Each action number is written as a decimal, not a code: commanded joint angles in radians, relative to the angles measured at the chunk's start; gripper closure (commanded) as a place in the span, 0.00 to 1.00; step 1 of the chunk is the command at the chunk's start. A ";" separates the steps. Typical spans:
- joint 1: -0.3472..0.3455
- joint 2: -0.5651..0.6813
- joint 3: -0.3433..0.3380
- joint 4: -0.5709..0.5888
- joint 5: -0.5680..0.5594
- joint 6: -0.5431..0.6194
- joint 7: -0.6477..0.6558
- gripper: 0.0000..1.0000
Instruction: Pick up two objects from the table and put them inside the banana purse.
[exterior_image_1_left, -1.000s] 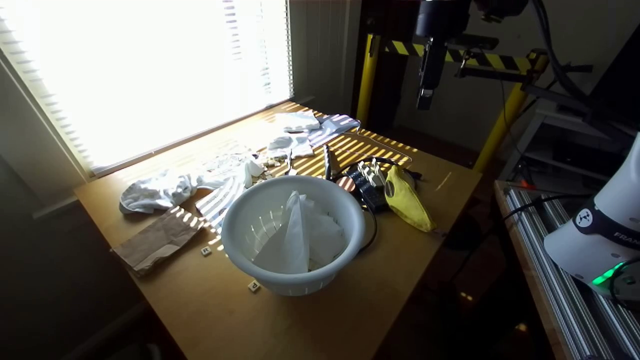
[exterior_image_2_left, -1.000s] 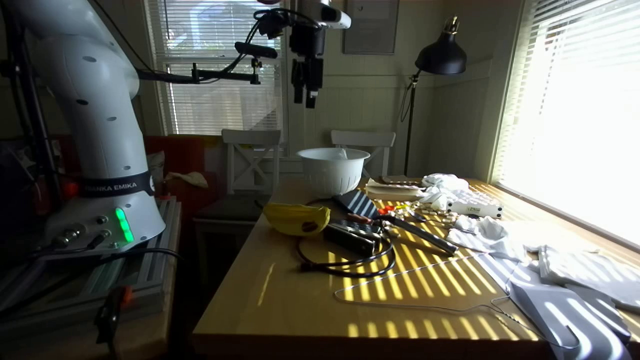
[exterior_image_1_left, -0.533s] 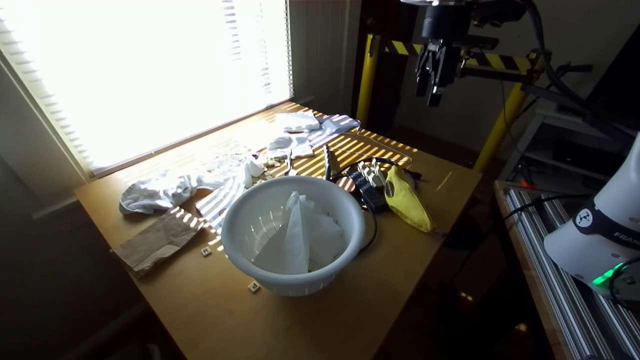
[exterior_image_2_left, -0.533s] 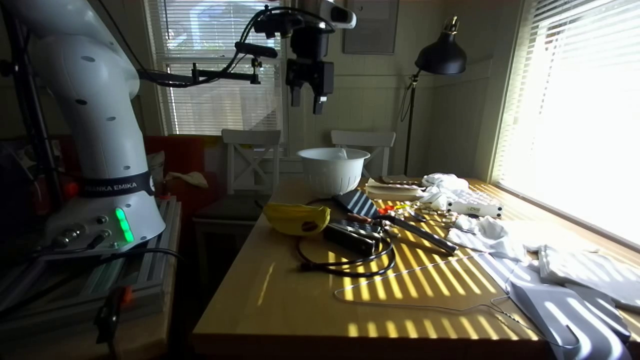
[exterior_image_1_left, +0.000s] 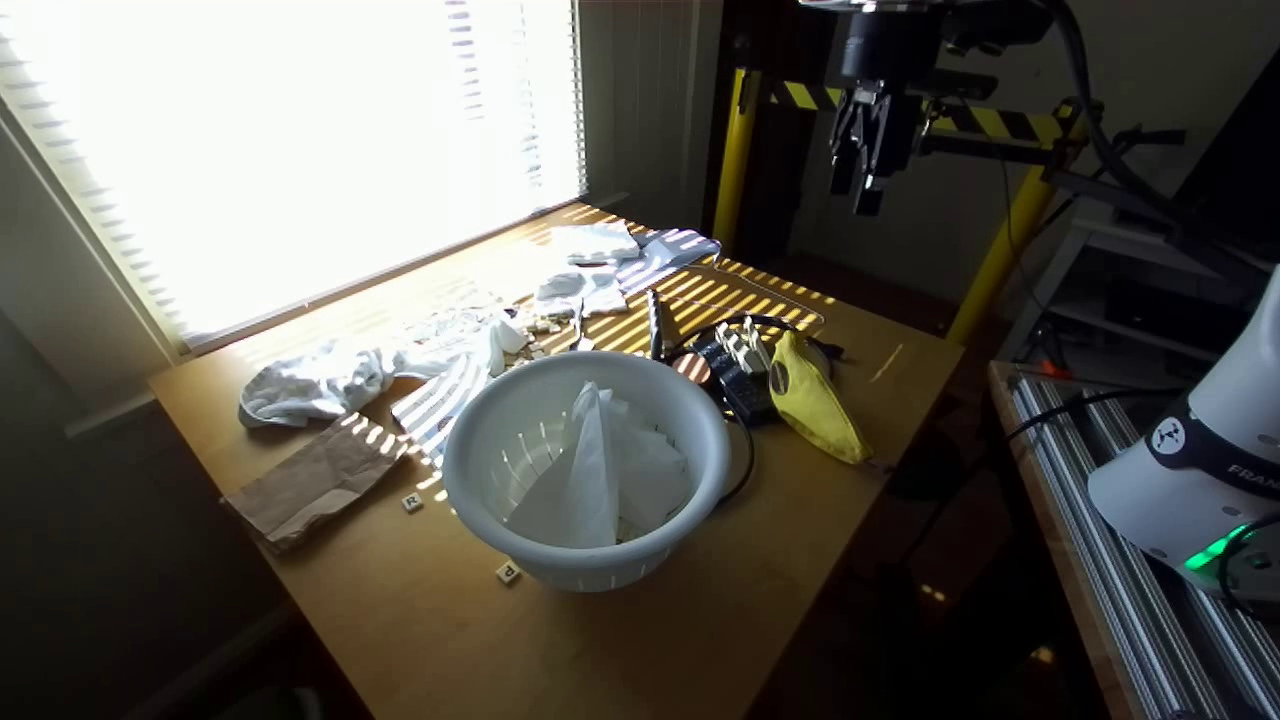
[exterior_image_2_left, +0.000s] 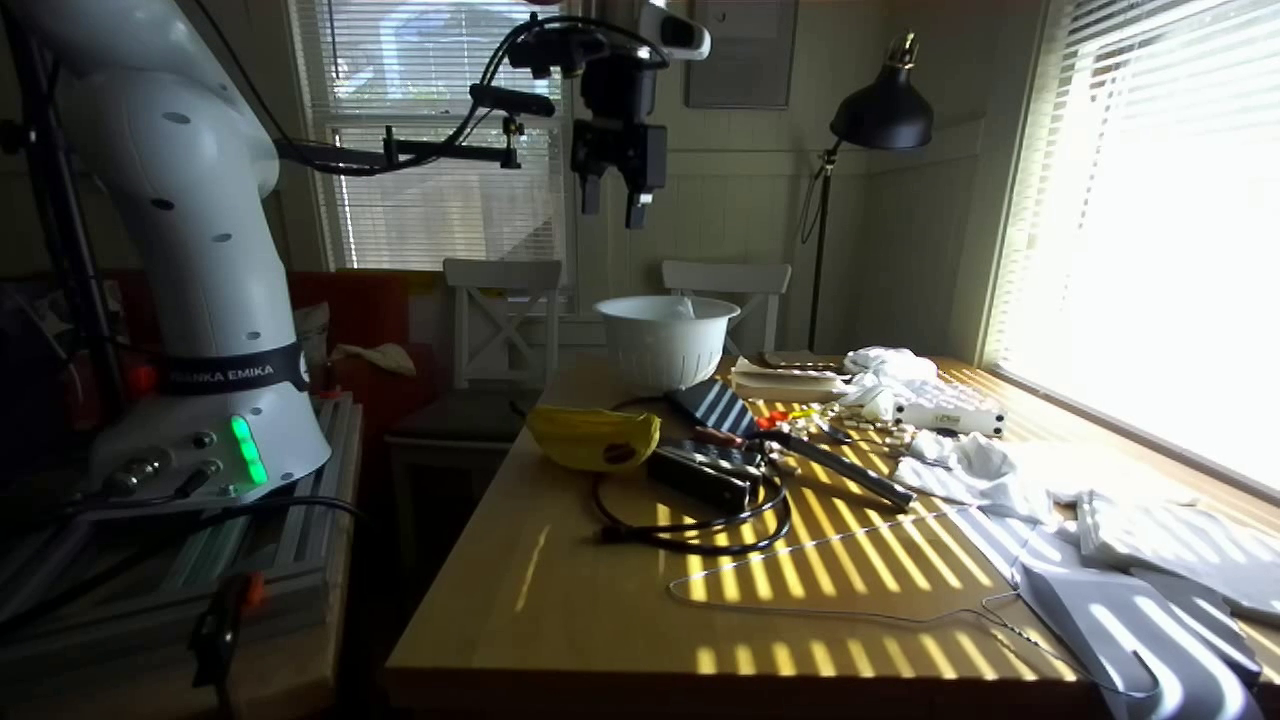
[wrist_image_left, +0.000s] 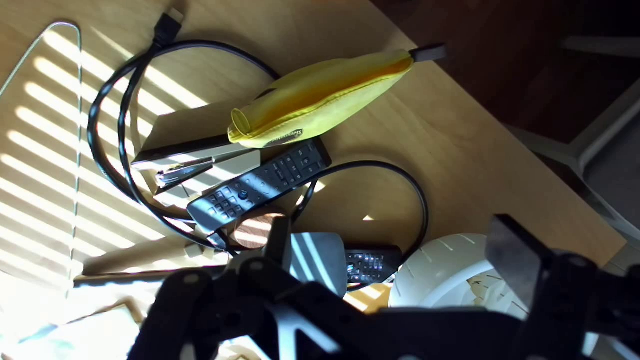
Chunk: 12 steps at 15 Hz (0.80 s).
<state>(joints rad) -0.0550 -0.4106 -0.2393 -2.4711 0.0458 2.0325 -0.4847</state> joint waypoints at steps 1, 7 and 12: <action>-0.005 0.001 0.005 0.001 0.002 -0.002 -0.001 0.00; -0.049 0.245 -0.089 0.175 0.013 0.085 -0.074 0.00; -0.098 0.493 -0.080 0.429 -0.009 0.050 -0.142 0.00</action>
<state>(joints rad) -0.1265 -0.0878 -0.3511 -2.2205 0.0471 2.1205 -0.6053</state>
